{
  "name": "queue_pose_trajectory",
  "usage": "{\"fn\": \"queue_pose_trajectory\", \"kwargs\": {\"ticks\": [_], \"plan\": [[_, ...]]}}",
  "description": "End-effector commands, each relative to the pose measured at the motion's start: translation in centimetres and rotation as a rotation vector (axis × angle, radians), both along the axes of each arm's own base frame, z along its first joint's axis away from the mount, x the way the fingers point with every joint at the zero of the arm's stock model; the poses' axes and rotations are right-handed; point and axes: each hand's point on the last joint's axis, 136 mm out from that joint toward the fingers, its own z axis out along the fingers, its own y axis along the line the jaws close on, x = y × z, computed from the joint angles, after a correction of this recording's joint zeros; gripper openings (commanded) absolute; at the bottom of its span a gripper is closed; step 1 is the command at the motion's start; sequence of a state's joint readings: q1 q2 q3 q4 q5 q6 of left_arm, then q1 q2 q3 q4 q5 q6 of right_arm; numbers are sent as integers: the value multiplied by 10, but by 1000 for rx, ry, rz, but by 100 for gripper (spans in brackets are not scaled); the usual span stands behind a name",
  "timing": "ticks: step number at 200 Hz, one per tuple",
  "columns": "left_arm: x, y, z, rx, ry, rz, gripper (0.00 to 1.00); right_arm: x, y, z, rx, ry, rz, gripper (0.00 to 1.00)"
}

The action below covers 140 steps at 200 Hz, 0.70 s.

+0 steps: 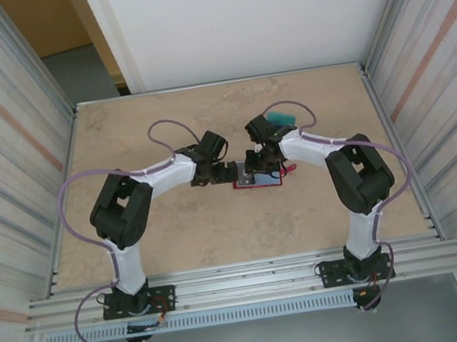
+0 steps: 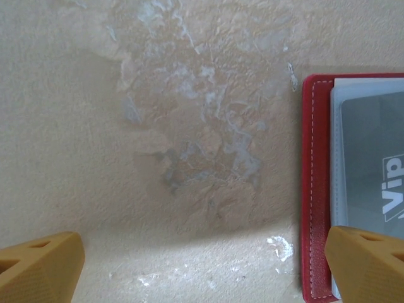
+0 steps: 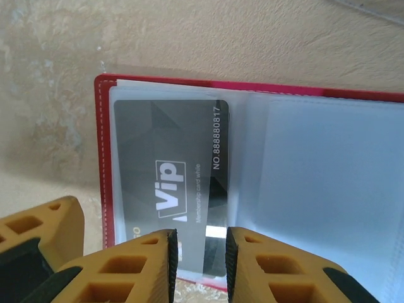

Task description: Take the credit cards out of the card holder

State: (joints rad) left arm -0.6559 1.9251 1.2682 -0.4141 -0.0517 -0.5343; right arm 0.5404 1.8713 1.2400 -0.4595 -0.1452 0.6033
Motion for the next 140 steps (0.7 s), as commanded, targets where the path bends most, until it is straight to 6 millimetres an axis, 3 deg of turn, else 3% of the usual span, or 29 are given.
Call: {"fn": "queue_pose_trajectory", "kwargs": {"ticks": [1,91,140], "plan": [[1,-6,-1,2,2,-22,99,8,7,-5,45,31,-21,30],[-8,2,-24,74,56,-29,99,1,0,-25,12,72,-31,34],[-18,10,-37,133,90,-39,97,4,4,-8,30,33,-21,28]]}}
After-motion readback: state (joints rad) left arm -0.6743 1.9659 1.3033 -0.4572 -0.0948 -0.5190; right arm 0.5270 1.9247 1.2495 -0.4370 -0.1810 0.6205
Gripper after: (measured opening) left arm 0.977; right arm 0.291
